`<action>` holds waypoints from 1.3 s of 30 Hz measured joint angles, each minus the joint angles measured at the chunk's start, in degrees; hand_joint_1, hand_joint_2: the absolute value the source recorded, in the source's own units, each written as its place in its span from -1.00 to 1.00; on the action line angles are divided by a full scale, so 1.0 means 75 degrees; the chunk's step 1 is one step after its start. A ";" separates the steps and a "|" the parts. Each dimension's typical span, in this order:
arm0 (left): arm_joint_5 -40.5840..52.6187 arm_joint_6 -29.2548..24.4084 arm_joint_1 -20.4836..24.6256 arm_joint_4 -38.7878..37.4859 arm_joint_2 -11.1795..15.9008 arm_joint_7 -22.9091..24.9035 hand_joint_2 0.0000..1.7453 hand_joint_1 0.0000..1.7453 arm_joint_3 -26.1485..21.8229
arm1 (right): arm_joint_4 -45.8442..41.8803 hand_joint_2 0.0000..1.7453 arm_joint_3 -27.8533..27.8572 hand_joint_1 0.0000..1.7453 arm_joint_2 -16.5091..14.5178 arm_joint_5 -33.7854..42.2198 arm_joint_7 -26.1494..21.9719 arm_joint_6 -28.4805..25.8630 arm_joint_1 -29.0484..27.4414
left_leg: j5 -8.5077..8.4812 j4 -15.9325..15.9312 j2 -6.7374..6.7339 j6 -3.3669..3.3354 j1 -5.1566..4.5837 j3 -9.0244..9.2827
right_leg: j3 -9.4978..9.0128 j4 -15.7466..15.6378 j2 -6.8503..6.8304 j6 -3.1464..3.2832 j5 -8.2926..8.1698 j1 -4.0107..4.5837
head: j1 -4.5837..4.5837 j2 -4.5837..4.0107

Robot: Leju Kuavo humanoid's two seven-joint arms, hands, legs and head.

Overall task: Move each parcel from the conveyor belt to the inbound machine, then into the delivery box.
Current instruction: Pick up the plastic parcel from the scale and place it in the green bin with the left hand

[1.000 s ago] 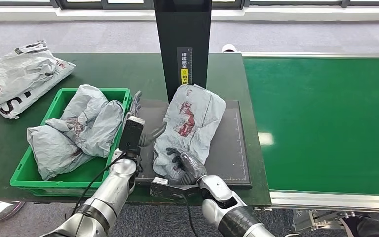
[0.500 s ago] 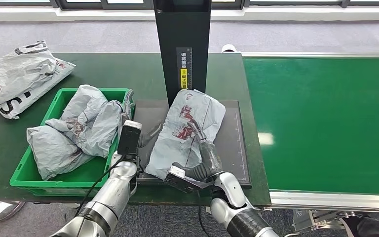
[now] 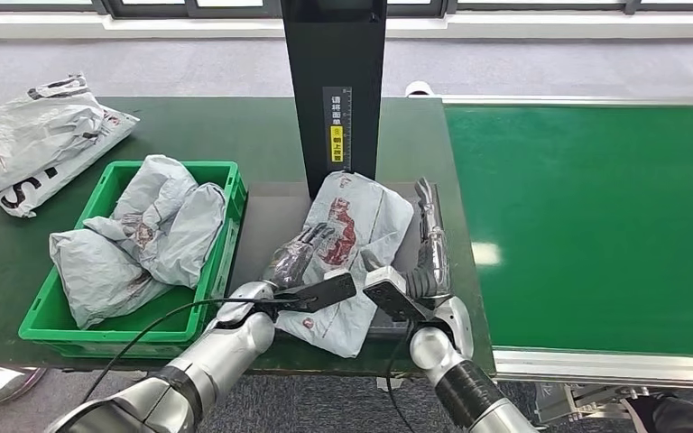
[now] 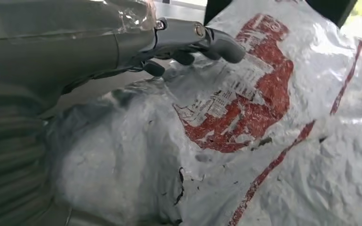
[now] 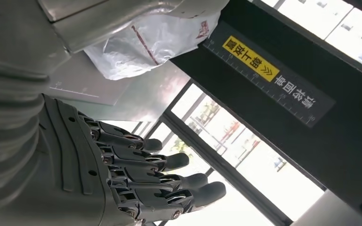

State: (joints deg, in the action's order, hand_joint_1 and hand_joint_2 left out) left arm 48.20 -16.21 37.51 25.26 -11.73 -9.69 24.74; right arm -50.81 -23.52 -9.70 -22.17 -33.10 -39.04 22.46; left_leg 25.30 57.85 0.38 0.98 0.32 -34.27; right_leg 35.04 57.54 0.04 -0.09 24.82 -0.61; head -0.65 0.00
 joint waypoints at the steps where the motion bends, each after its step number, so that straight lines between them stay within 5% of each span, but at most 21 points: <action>1: 0.0068 0.0146 0.0064 -0.0074 0.0025 0.0052 1.00 0.14 0.0109 | 0.0002 1.00 0.0032 -1.00 0.0007 0.0033 0.0002 0.0029 0.0005 | 0.0000 -0.0001 0.0002 0.0000 0.0000 0.0004 | -0.0005 0.0000 -0.0003 0.0001 0.0002 0.0000 | -0.0001 0.0000; 3: 0.0203 0.0571 0.0175 -0.0178 0.0081 0.0138 1.00 1.00 0.0271 | 0.0002 1.00 0.0081 -1.00 0.0019 0.0094 0.0009 0.0105 0.0009 | 0.0002 -0.0002 0.0002 -0.0002 0.0001 0.0016 | -0.0020 0.0000 -0.0005 0.0001 0.0008 -0.0001 | -0.0001 0.0000; 7: 0.0355 0.0983 0.0269 -0.0278 0.0155 0.0103 1.00 1.00 0.0354 | -0.0045 1.00 0.0168 -1.00 0.0040 0.0120 0.0068 0.0185 -0.0027 | 0.0011 -0.0004 -0.0001 -0.0012 0.0002 0.0048 | -0.0052 -0.0002 -0.0011 0.0003 0.0017 -0.0004 | -0.0001 0.0000; 25: 0.0034 -0.0125 0.0245 0.0061 0.0260 -0.0802 1.00 1.00 -0.0361 | -0.0474 1.00 0.0204 -1.00 0.0122 -0.0080 0.0258 0.0321 -0.0417 | 0.0001 -0.0004 -0.0013 0.0001 0.0002 0.0044 | -0.0033 0.0000 0.0007 0.0010 0.0004 0.0001 | 0.0001 0.0000; 39: -0.0012 -0.0173 0.0221 0.0306 0.0284 -0.0835 1.00 1.00 -0.0665 | -0.0528 1.00 0.0321 -1.00 0.0128 -0.0080 0.0258 0.0341 -0.0474 | 0.0001 -0.0004 -0.0013 0.0001 0.0001 0.0030 | -0.0022 0.0000 0.0006 0.0009 0.0005 -0.0001 | 0.0002 0.0000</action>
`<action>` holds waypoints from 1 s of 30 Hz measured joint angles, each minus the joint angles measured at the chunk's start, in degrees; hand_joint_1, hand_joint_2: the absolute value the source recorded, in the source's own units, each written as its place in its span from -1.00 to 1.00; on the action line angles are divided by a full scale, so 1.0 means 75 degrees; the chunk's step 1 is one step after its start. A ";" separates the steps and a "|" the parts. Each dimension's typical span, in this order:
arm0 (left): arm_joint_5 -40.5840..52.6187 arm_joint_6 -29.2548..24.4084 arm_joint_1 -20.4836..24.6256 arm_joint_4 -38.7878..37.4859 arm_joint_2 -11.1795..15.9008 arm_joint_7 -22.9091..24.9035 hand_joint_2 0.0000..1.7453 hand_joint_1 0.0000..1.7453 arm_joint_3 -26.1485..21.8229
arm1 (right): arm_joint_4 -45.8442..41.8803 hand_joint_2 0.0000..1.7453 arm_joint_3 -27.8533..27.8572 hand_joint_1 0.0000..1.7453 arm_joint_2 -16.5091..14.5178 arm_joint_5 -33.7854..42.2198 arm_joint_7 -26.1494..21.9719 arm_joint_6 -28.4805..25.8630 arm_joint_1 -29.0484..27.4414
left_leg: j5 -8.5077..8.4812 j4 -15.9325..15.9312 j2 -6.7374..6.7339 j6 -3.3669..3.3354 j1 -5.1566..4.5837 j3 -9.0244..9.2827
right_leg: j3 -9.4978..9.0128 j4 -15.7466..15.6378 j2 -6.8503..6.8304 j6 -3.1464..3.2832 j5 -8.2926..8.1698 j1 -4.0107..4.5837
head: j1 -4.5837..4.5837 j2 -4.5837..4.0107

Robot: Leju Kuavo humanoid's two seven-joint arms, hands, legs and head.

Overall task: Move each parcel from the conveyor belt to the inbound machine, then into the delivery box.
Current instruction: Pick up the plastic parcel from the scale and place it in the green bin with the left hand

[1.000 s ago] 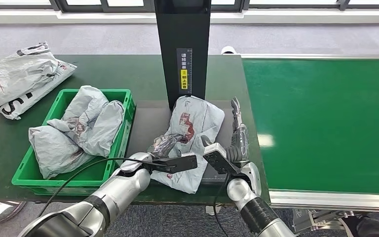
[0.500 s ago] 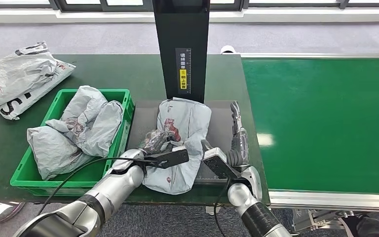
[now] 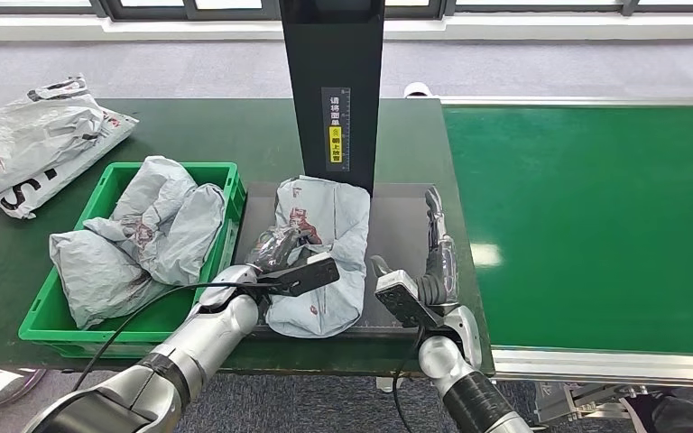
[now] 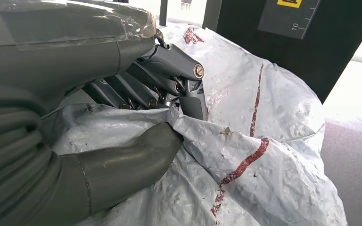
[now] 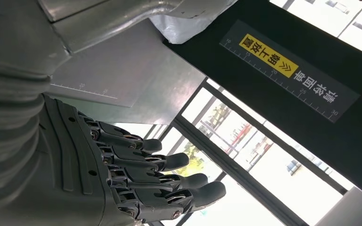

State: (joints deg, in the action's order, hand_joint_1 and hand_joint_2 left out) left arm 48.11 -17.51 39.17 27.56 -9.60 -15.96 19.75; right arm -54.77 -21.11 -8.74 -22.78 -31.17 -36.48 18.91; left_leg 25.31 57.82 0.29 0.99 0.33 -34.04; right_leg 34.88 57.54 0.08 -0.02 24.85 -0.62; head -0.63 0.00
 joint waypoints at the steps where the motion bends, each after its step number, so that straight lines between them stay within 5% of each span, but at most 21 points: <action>1: 0.0000 0.0000 -0.0001 0.0006 0.0000 0.0000 1.00 1.00 -0.0001 | 0.0000 1.00 0.0001 -1.00 0.0000 0.0000 0.0000 0.0000 0.0000 | 0.0000 0.0000 0.0000 0.0000 0.0000 0.0000 | 0.0001 0.0000 0.0000 0.0000 0.0000 0.0000 | 0.0000 0.0000; 19: 0.0000 0.0000 -0.0006 0.0033 0.0000 0.0000 1.00 1.00 -0.0016 | 0.0000 1.00 0.0004 -1.00 0.0000 0.0000 0.0000 -0.0002 0.0000 | 0.0000 0.0000 0.0000 0.0000 0.0000 -0.0004 | 0.0005 0.0000 0.0000 0.0000 0.0000 0.0000 | 0.0000 0.0000; 22: 0.0553 -0.0461 -0.0133 0.0370 -0.0008 -0.0218 1.00 1.00 -0.0157 | -0.0025 1.00 0.0036 -1.00 0.0001 0.0023 -0.0033 -0.0128 -0.0050 | -0.0001 0.0001 0.0000 0.0000 0.0000 -0.0010 | 0.0010 0.0002 0.0000 0.0000 -0.0001 0.0001 | -0.0002 0.0000; 26: 0.2476 -0.2702 -0.0034 0.1922 0.0355 -0.1251 1.00 1.00 -0.1860 | -0.0200 1.00 0.0301 -1.00 0.0072 0.0172 -0.0198 -0.0390 -0.0383 | -0.0009 0.0002 -0.0026 0.0020 0.0021 -0.0050 | 0.0053 0.0009 0.0023 0.0022 -0.0019 0.0018 | 0.0023 0.0000; 30: 0.2560 -0.3050 0.0223 0.2751 0.0560 -0.1456 1.00 1.00 -0.4167 | -0.0341 1.00 0.0452 -1.00 0.0137 0.0168 -0.0230 -0.0438 -0.0591 | 0.0010 -0.0005 -0.0122 0.0038 0.0014 -0.0008 | 0.0064 0.0009 0.0116 0.0041 -0.0026 0.0013 | -0.0005 0.0000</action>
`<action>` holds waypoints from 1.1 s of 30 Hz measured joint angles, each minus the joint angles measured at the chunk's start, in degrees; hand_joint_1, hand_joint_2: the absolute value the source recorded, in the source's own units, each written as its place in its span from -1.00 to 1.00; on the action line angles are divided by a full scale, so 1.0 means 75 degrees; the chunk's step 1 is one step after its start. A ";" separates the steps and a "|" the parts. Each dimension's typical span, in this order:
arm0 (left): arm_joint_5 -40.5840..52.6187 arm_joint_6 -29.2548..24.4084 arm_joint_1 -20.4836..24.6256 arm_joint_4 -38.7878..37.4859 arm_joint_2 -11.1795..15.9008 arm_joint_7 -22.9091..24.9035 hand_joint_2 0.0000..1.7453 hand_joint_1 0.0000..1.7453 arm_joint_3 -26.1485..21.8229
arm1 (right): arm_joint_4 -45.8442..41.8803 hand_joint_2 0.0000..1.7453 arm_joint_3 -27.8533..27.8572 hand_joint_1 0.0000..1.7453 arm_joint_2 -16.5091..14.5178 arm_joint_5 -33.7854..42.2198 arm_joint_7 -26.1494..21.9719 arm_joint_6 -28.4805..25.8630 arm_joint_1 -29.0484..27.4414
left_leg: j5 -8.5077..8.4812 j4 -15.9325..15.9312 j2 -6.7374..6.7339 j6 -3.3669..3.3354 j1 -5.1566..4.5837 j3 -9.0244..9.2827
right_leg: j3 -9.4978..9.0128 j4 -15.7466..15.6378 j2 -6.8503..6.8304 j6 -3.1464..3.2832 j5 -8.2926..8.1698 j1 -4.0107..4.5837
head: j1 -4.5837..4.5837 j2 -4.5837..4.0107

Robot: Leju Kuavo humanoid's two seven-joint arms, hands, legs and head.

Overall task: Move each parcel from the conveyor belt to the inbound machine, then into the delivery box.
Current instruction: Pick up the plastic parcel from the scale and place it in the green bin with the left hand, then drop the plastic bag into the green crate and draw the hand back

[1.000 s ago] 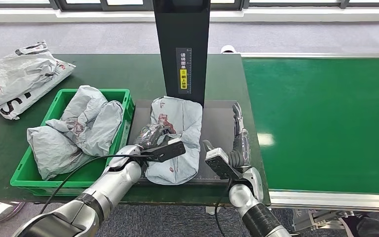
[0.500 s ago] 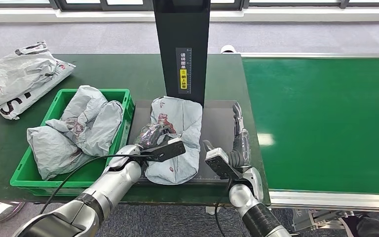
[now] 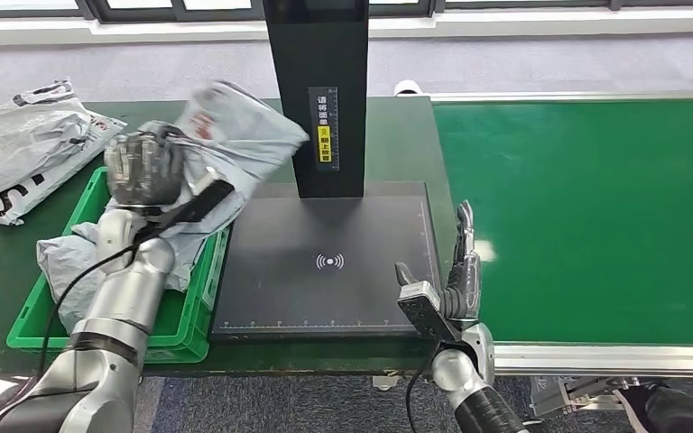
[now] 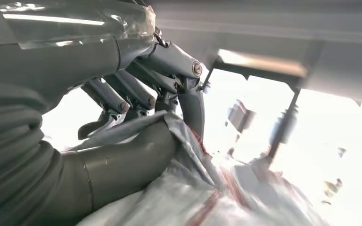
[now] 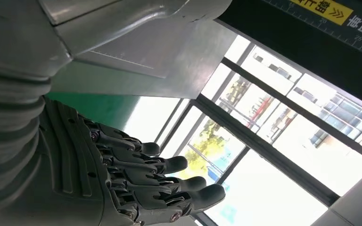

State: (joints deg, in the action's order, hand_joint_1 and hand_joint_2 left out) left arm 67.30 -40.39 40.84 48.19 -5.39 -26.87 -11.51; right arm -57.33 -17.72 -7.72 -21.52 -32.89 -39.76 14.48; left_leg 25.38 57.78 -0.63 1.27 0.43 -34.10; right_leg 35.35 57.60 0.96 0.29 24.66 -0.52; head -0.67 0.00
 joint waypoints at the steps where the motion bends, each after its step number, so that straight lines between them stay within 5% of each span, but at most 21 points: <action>1: 0.0070 -0.0001 -0.0015 0.0188 -0.0026 -0.0056 1.00 1.00 -0.0300 | -0.0030 1.00 0.0031 -1.00 0.0010 -0.0062 0.0001 -0.0017 -0.0023 | -0.0007 0.0000 0.0025 0.0004 0.0005 -0.0007 | -0.0001 0.0000 -0.0023 0.0002 0.0003 0.0009 | -0.0007 0.0000; 10: 0.0554 0.0002 -0.0114 0.0924 -0.0310 -0.0215 1.00 1.00 -0.1663 | -0.0146 1.00 0.0152 -1.00 0.0000 -0.0251 0.0030 -0.0066 -0.0049 | -0.0020 0.0000 0.0082 0.0015 0.0006 -0.0029 | -0.0002 0.0002 -0.0075 0.0005 0.0007 0.0018 | -0.0007 0.0000; 18: 0.2018 0.0157 0.0001 0.0392 -0.0062 0.2118 1.00 1.00 -0.1733 | -0.0166 1.00 0.0163 -1.00 0.0003 -0.0199 0.0050 -0.0066 -0.0053 | -0.0021 0.0000 0.0086 0.0015 0.0005 -0.0030 | 0.0002 0.0001 -0.0078 0.0005 0.0007 0.0018 | -0.0007 0.0000; 22: 0.2237 0.1638 0.0306 -0.1086 0.0366 0.3802 1.00 1.00 -0.1325 | -0.0166 1.00 0.0176 -1.00 0.0007 -0.0206 0.0054 -0.0045 -0.0049 | -0.0022 0.0000 0.0079 0.0017 0.0006 -0.0026 | 0.0002 0.0002 -0.0074 0.0006 0.0006 0.0017 | -0.0007 0.0000; 26: 0.2113 0.3890 0.0414 -0.2156 0.0745 0.4401 1.00 1.00 -0.0707 | -0.0166 1.00 0.0219 -1.00 0.0027 -0.0236 0.0127 0.0092 -0.0040 | -0.0023 -0.0001 0.0081 0.0017 0.0007 -0.0024 | -0.0004 0.0004 -0.0074 0.0007 0.0006 0.0017 | -0.0006 0.0000; 33: 0.2066 0.4523 0.0555 -0.2876 0.1094 0.4620 1.00 1.00 -0.0172 | -0.0166 1.00 0.0226 -1.00 0.0040 -0.0326 0.0195 0.0170 -0.0029 | -0.0022 -0.0002 0.0089 0.0017 0.0005 -0.0011 | -0.0023 0.0004 -0.0081 0.0008 0.0012 0.0014 | -0.0007 0.0000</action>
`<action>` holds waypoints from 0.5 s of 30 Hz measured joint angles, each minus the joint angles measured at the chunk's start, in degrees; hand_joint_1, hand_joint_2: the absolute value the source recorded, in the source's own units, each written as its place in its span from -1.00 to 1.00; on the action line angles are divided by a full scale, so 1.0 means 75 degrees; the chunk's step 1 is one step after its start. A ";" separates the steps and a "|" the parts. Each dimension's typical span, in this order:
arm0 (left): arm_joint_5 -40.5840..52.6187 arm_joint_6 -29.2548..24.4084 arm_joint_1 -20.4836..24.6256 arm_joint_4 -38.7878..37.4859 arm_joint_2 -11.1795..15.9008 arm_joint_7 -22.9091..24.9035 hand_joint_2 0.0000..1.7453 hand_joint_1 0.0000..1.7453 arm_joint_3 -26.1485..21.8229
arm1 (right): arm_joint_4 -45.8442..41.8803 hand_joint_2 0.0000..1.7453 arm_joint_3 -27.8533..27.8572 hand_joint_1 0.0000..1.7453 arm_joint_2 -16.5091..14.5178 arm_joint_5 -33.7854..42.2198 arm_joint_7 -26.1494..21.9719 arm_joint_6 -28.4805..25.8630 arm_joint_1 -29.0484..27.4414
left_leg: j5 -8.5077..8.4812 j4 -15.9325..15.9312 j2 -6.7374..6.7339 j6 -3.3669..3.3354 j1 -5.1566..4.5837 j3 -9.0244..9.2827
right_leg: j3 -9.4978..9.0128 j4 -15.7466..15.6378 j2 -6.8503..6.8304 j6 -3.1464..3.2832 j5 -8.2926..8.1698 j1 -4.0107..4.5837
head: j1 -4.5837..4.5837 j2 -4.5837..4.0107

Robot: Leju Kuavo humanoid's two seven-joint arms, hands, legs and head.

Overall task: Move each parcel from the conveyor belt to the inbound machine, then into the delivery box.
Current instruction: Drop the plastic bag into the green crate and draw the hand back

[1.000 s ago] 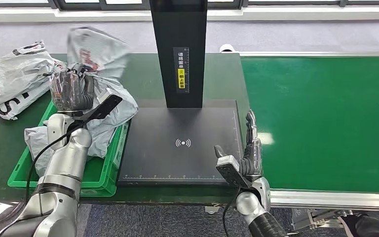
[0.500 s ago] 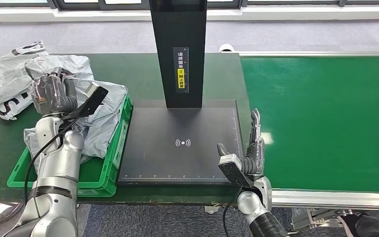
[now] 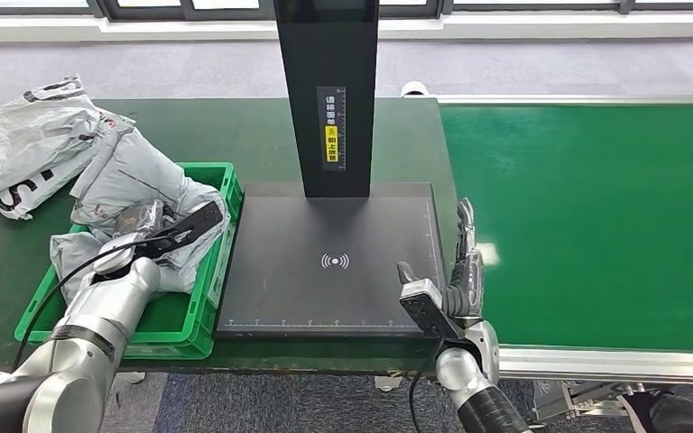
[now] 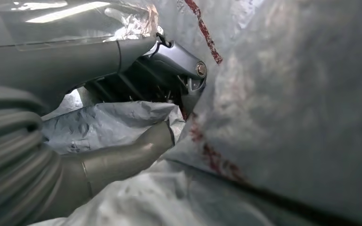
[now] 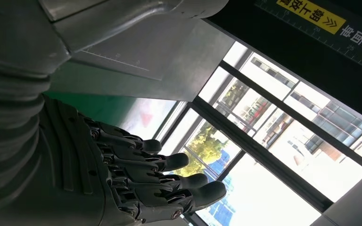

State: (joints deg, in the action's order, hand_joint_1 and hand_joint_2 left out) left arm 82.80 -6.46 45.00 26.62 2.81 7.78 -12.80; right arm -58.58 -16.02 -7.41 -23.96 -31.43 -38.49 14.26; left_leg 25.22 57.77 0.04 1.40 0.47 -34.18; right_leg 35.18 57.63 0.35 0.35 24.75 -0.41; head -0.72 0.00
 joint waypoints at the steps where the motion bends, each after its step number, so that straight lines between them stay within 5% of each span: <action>1: 0.0000 0.0003 0.0015 -0.0055 0.0023 0.0002 1.00 1.00 0.0036 | 0.0000 1.00 0.0000 -1.00 0.0001 -0.0001 0.0000 0.0000 0.0000 | 0.0000 0.0000 0.0000 0.0000 0.0000 0.0002 | -0.0002 0.0000 0.0000 0.0000 0.0000 0.0000 | 0.0000 0.0000; 11: -0.0001 0.0009 0.0080 -0.0301 0.0124 0.0004 1.00 0.91 0.0187 | 0.0000 1.00 0.0000 -1.00 0.0001 -0.0002 0.0000 0.0000 0.0000 | -0.0001 -0.0001 0.0000 0.0001 0.0000 0.0030 | -0.0027 0.0000 0.0000 0.0001 -0.0001 0.0001 | 0.0000 0.0000; 15: -0.0001 0.0094 0.0099 -0.0346 0.0140 0.0087 1.00 -0.88 0.0193 | 0.0000 1.00 0.0000 -1.00 0.0001 -0.0009 0.0009 0.0002 0.0000 | -0.0001 -0.0001 0.0001 0.0001 -0.0001 0.0032 | -0.0029 0.0000 -0.0001 0.0001 -0.0001 0.0001 | 0.0000 0.0000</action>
State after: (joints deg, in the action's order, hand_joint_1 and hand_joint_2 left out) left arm 82.79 -5.76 45.75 24.03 3.86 8.43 -11.35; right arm -58.58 -16.02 -7.41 -24.03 -31.36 -38.47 14.26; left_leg 25.21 57.76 0.04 1.40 0.46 -33.94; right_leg 34.96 57.63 0.34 0.36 24.74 -0.40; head -0.72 0.00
